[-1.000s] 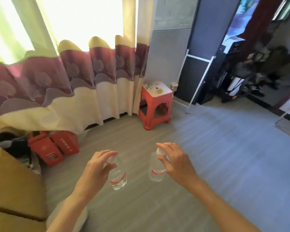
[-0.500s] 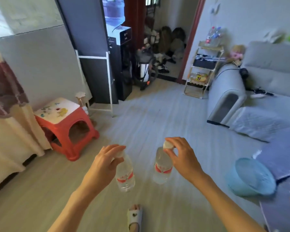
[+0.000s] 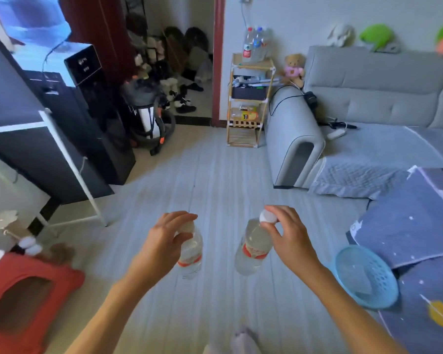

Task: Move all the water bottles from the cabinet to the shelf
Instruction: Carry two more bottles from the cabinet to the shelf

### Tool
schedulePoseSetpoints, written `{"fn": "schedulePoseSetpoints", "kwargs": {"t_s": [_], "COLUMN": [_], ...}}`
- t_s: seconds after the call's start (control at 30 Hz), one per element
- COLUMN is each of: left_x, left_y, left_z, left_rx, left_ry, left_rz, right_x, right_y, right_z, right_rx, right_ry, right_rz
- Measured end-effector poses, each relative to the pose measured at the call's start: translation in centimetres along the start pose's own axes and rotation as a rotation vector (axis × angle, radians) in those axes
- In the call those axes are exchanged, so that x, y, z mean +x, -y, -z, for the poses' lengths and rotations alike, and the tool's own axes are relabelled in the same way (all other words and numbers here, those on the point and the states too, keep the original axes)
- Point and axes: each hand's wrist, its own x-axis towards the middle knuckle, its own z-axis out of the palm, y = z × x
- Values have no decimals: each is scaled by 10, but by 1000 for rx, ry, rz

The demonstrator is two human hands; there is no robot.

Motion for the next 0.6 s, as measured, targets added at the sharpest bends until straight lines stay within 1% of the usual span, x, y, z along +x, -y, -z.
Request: {"fn": "schedulePoseSetpoints", "kwargs": {"t_s": [0.13,0.33,0.6], "left_x": [101,259,459], "left_y": [8,9,-1], "left_z": [-23,-68,-92], "left_rx": [13,15,26], "left_ry": [-3,17,-32], "left_rz": [20,71,28], "right_x": [96,255,448], "right_y": [-42,-106,-157], "right_z": [0,19,34], "right_rx": [-28,-99,-118], "right_ry": [3,11,-31], "right_rz": [-30,22,33]}}
